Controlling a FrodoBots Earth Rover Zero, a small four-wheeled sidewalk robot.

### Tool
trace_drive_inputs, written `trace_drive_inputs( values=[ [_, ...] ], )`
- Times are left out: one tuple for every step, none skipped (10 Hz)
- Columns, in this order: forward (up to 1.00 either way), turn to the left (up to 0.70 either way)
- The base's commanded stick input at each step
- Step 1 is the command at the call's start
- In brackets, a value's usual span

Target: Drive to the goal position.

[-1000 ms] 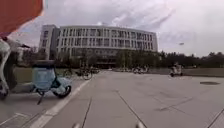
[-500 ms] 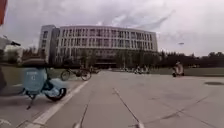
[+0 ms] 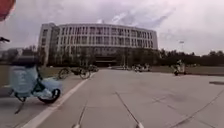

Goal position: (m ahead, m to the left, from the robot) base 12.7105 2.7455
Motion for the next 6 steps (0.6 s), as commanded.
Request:
trace_drive_inputs(
  values=[
    [0.45, 0.00],
    [0.45, 0.00],
    [0.45, 0.00],
    [0.45, 0.00],
    [0.45, 0.00],
    [0.45, 0.00]
  ],
)
